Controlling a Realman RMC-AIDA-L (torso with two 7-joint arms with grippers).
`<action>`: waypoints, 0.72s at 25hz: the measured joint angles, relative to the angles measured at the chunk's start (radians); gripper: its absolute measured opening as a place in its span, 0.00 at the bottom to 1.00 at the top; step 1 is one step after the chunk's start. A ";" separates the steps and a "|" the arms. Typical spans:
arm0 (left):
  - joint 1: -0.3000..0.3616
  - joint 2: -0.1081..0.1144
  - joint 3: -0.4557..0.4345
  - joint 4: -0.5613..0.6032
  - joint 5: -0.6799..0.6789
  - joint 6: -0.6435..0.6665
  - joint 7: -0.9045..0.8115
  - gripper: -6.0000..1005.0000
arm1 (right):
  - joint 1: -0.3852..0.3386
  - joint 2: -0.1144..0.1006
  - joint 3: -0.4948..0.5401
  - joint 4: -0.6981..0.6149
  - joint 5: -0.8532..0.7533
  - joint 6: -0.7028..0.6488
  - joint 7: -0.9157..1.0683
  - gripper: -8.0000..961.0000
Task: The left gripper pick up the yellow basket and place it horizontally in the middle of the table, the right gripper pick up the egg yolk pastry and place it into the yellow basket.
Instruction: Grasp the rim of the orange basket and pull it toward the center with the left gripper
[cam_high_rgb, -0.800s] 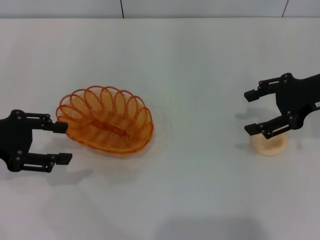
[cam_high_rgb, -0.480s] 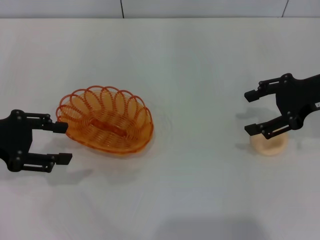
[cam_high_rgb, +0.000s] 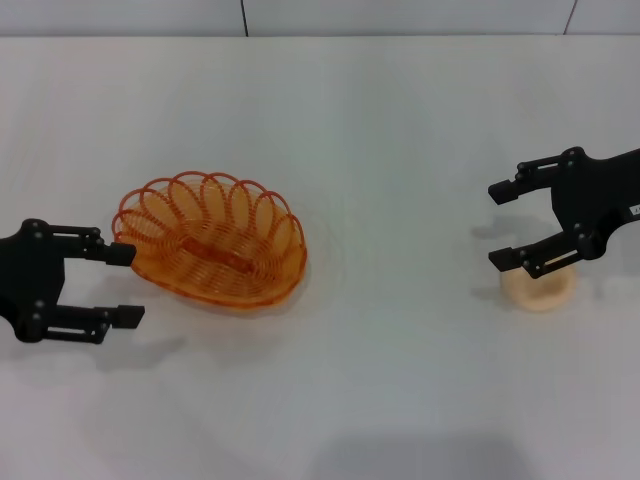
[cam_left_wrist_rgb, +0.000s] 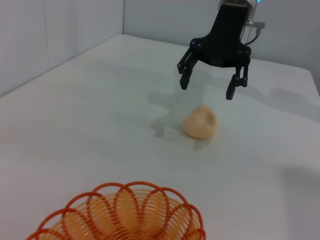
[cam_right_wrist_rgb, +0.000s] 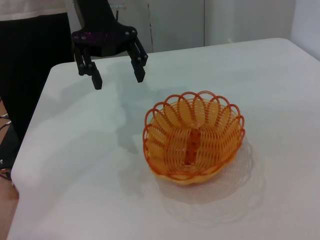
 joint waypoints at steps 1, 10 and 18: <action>0.000 0.000 -0.003 0.000 -0.002 -0.007 -0.005 0.71 | 0.000 0.000 0.000 0.000 0.000 0.001 0.000 0.88; -0.006 -0.013 -0.040 0.076 -0.008 -0.086 -0.222 0.71 | -0.015 0.008 0.001 -0.001 0.001 0.025 -0.011 0.88; -0.030 -0.010 -0.037 0.247 0.002 -0.079 -0.649 0.71 | -0.026 0.010 0.001 -0.007 0.002 0.027 -0.017 0.88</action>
